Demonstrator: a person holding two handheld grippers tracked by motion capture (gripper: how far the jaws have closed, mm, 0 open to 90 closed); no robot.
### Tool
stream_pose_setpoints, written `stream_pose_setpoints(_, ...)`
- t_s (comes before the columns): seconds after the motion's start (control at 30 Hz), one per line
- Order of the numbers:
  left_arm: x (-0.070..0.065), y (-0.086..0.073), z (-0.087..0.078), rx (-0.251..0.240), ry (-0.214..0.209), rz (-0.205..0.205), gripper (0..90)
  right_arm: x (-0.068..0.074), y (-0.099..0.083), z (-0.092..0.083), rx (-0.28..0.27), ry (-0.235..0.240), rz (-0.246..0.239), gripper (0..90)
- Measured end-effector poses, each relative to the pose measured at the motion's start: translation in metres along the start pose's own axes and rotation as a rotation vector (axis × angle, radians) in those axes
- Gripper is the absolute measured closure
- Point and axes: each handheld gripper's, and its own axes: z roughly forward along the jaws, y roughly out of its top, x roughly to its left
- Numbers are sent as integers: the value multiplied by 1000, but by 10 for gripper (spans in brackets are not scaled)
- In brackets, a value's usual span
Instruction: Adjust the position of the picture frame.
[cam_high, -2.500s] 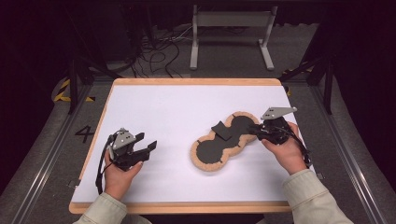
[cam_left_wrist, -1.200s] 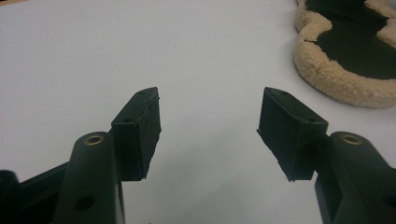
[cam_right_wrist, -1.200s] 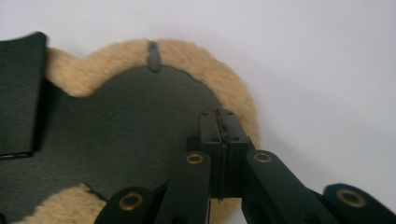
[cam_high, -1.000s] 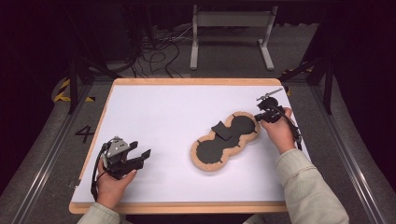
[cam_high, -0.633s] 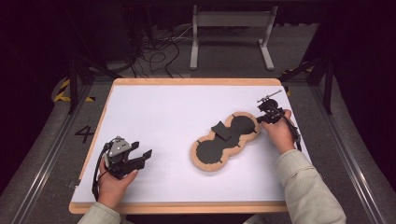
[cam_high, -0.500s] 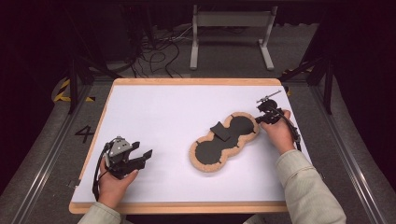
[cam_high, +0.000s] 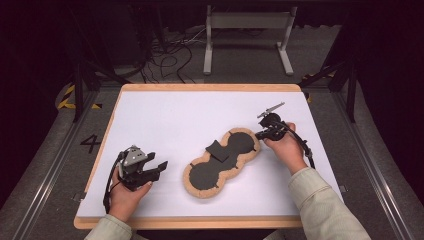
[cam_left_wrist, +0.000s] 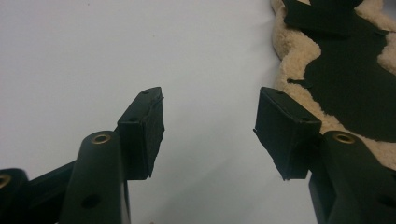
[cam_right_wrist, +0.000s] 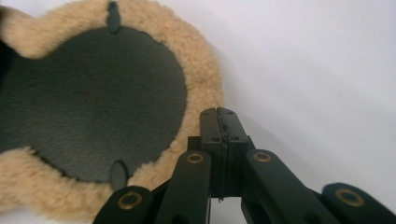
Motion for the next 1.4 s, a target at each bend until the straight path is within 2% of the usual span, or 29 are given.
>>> stream_pose_setpoints(0.07,-1,2,6,18,-27,3,493,-3,-1,-6,-20,27,25,900)
stream_pose_setpoints(0.1,-2,2,8,28,-36,3,528,-3,-2,-10,-27,7,25,900)
stream_pose_setpoints(0.17,-6,4,18,59,-94,5,653,-1,-3,-18,-37,-33,7,900)
stream_pose_setpoints(0.2,-9,6,23,81,-108,16,764,4,-5,-25,-41,-38,-12,899)
stream_pose_setpoints(0.23,-12,7,28,102,-129,13,764,4,-5,-25,-41,-38,-12,899)
stream_pose_setpoints(0.27,-15,9,33,126,-144,30,819,11,-6,-31,-34,-53,-43,899)
stream_pose_setpoints(0.3,-22,12,41,160,-165,62,835,15,-7,-33,-33,-57,-55,899)
stream_pose_setpoints(0.33,-22,12,41,160,-165,62,839,15,-7,-33,-33,-57,-55,899)
stream_pose_setpoints(0.4,-29,15,48,200,-183,86,837,21,-11,-38,-53,-56,-79,899)
stream_pose_setpoints(0.47,-32,16,50,212,-179,98,863,25,-16,-42,-44,-38,-81,899)
stream_pose_setpoints(0.53,-29,17,51,219,-214,75,890,28,-19,-45,-37,-35,-82,899)
stream_pose_setpoints(0.57,-29,17,51,219,-214,75,900,28,-19,-45,-37,-35,-82,899)
stream_pose_setpoints(0.63,-29,17,51,229,-240,61,900,32,-26,-52,-55,-21,-91,898)
stream_pose_setpoints(0.8,-35,17,51,241,-279,84,900,39,-38,-58,-40,0,-88,896)
stream_pose_setpoints(0.87,-40,17,51,248,-315,110,900,42,-41,-60,-65,6,-88,896)
stream_pose_setpoints(0.93,-48,17,52,241,-338,141,900,42,-45,-59,-57,21,-82,896)
stream_pose_setpoints(1.07,-61,16,55,255,-414,147,900,40,-49,-55,-46,19,-68,896)
stream_pose_setpoints(1.1,-66,16,56,254,-432,168,900,40,-49,-54,-46,19,-63,897)
stream_pose_setpoints(1.17,-71,16,56,256,-439,169,899,39,-49,-53,-44,19,-57,897)
stream_pose_setpoints(1.2,-76,18,55,239,-388,218,866,36,-49,-49,-39,14,-40,898)
stream_pose_setpoints(1.23,-76,19,54,238,-373,218,807,35,-48,-48,-35,16,-44,898)
stream_pose_setpoints(1.3,-74,20,52,225,-367,172,776,34,-47,-44,-33,6,-43,900)
stream_pose_setpoints(1.37,-66,20,50,196,-329,167,766,32,-44,-39,-23,-4,-33,900)
stream_pose_setpoints(1.4,-62,20,49,187,-324,151,759,32,-43,-36,-13,-4,-28,900)
